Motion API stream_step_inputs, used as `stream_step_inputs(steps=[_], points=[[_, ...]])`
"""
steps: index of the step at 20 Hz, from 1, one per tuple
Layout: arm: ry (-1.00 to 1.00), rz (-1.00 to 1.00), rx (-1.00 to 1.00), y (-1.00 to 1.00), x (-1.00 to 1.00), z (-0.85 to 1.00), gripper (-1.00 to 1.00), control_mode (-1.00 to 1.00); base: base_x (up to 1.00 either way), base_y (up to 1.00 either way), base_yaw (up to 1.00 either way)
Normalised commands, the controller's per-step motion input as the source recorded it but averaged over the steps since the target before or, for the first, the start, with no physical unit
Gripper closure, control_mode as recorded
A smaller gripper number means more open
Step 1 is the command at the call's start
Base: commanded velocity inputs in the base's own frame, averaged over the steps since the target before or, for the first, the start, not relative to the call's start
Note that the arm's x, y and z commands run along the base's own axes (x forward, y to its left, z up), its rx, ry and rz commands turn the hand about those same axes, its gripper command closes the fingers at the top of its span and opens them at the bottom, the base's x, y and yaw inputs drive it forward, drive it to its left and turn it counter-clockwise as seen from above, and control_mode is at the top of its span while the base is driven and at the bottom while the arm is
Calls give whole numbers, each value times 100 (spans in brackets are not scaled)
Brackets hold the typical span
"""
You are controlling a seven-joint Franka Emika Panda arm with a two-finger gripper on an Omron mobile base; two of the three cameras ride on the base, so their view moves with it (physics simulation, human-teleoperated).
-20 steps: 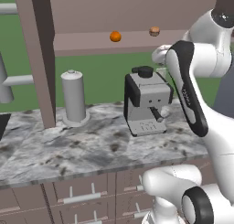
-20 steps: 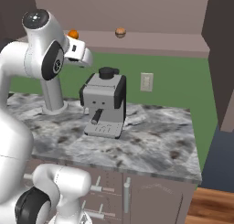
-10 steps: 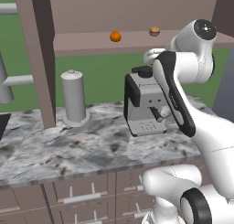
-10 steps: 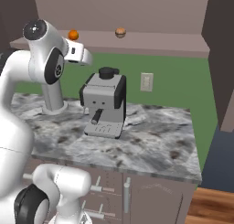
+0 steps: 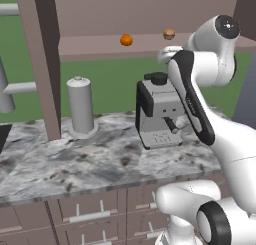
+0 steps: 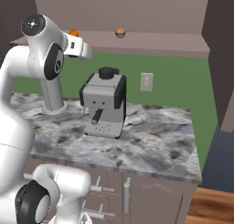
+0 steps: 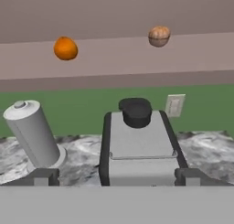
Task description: Pick the tangerines from the cabinet and place them in one bowl. Pick the cucumber from the sink and place it in the other bowl.
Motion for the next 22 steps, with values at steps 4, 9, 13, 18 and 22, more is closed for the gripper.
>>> stream_step_inputs(steps=[4, 9, 13, 18, 22], points=[[-14, 0, 0, 0, 0, 22, -100, -100, 0, 0, 0], [-18, 0, 0, 0, 4, 18, -100, -100, 0, 0, 0], [-8, 0, 0, 4, 11, 28, -100, -100, 0, 0, 0], [1, 0, 0, 6, 18, 53, -100, -100, 0, 0, 0], [9, 0, 0, 11, 21, 35, -100, -100, 0, 0, 0]])
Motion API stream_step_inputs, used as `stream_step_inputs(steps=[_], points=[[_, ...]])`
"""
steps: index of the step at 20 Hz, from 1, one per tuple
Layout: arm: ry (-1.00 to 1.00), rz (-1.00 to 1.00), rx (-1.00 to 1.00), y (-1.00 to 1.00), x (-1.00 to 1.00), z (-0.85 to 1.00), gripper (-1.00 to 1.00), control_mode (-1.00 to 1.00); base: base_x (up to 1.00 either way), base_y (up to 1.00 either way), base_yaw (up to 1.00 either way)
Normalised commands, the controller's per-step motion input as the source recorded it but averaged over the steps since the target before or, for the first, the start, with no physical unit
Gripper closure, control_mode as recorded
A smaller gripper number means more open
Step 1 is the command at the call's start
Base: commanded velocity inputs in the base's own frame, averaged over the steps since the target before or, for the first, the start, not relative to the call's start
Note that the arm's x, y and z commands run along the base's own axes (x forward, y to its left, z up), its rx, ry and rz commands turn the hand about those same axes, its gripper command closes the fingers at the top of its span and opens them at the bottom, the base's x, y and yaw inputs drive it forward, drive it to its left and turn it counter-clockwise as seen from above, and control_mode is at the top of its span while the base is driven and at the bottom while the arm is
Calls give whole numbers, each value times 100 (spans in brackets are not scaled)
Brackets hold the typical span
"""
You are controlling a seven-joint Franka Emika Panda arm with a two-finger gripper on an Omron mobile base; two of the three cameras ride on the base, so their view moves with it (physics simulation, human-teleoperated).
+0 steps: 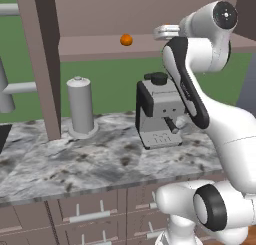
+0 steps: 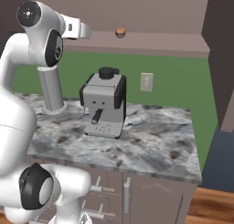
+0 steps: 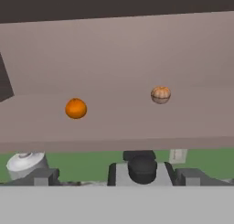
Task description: Pick the tangerines from the cabinet and place them in one bowl. Pick the cucumber from the sink and place it in the other bowl.
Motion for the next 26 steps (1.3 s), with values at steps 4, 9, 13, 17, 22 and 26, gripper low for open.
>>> stream_step_inputs(steps=[4, 9, 13, 17, 22, 26], points=[[4, 1, 0, 11, 4, 0, -100, -100, 0, 0, 0], [2, 4, 1, 6, 0, -12, -100, -100, 0, 0, 0], [0, 5, 1, 11, 0, -24, -100, -100, 0, 0, 0], [0, 3, 0, 14, 0, -24, -100, -100, 0, 0, 0], [0, 0, 0, 18, 11, -13, -100, -100, 0, 0, 0], [3, 0, 0, 25, 8, 6, -100, -100, 0, 0, 0]])
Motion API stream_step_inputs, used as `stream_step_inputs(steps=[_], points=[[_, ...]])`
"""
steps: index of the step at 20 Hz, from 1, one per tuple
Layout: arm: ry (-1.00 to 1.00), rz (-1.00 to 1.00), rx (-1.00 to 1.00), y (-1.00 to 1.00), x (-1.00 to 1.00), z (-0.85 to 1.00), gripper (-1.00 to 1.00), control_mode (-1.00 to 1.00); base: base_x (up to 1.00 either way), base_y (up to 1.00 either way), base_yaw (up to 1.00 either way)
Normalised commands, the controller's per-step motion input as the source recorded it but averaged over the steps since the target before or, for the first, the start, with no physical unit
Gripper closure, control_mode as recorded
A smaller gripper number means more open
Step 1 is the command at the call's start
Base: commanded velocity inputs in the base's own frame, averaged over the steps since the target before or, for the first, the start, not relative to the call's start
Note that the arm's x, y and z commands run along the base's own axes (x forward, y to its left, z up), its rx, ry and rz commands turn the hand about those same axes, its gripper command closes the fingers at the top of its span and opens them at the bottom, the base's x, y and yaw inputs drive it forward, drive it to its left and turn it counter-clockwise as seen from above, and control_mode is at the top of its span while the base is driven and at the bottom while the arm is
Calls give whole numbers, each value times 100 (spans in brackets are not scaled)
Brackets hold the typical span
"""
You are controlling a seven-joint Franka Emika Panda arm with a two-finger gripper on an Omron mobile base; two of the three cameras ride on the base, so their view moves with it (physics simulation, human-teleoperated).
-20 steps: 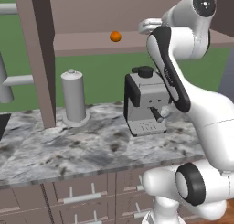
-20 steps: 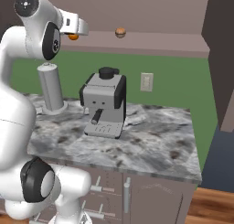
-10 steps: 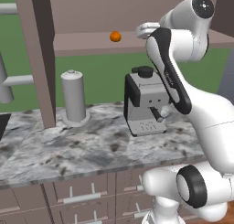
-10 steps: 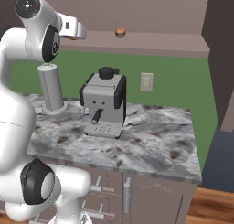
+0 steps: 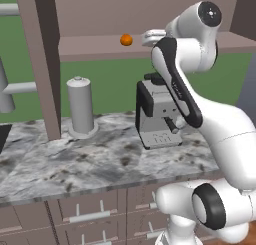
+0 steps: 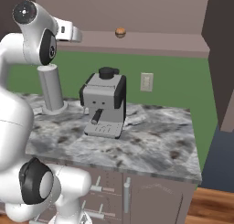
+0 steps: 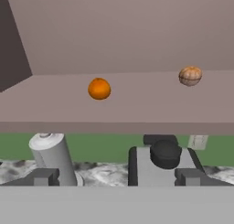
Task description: Pick the tangerines from the cabinet and place them in one bowl. Pick the cucumber from the sink and place it in the other bowl.
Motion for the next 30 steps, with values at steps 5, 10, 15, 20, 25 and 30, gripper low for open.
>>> stream_step_inputs(steps=[5, 10, 15, 20, 25, 30], points=[[0, 0, 0, 25, 16, 0, -100, -100, 0, 0, 0], [0, 0, 0, 27, 26, 0, -100, -100, 0, 0, 0], [0, 0, 0, 14, 39, 0, -100, -100, 0, 0, 0], [0, 0, 0, 4, 37, 0, -100, -100, 0, 0, 0], [0, 0, 0, 2, 32, -2, -100, -100, 0, 0, 0], [0, 0, 0, 5, 23, -7, -100, -100, 0, 0, 0]])
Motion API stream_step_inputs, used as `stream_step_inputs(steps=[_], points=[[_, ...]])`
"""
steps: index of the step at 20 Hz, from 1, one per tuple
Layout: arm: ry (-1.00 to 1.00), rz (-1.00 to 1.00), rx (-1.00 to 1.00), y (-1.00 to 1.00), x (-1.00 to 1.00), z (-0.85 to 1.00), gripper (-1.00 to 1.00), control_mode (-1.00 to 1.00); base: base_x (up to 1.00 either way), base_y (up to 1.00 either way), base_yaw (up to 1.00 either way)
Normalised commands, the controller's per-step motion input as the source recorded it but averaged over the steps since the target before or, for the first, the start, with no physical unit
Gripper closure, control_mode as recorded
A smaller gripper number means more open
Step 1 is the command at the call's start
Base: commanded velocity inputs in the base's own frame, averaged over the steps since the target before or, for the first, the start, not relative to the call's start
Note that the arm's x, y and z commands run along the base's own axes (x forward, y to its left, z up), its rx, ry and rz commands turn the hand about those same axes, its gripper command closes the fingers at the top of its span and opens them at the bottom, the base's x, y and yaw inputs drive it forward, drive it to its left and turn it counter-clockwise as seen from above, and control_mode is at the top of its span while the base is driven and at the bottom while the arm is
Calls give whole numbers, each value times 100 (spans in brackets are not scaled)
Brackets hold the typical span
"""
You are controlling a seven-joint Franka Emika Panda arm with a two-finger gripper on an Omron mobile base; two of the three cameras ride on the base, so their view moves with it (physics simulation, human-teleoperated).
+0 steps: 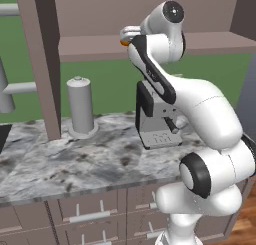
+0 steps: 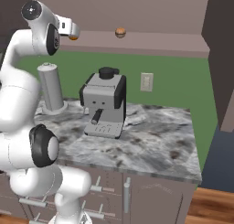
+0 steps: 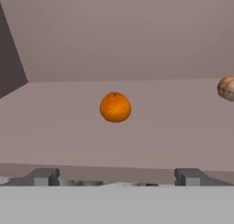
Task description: Pick the tangerines from the cabinet and place them in one bowl. Pick the cucumber from the sink and place it in the other bowl.
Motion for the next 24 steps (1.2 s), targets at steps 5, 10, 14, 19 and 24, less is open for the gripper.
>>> stream_step_inputs(steps=[5, 10, 14, 19, 24], points=[[0, 0, 0, 11, 17, -7, -100, -100, 0, 0, 0], [0, 0, 0, 12, 30, -7, -100, -100, 0, 0, 0], [0, 0, 0, 6, 31, 0, -100, -100, 0, 0, 0], [0, 0, 0, 0, 42, 0, -100, -100, 0, 0, 0], [0, 0, 0, 0, 37, 0, -100, -100, 0, 0, 0]])
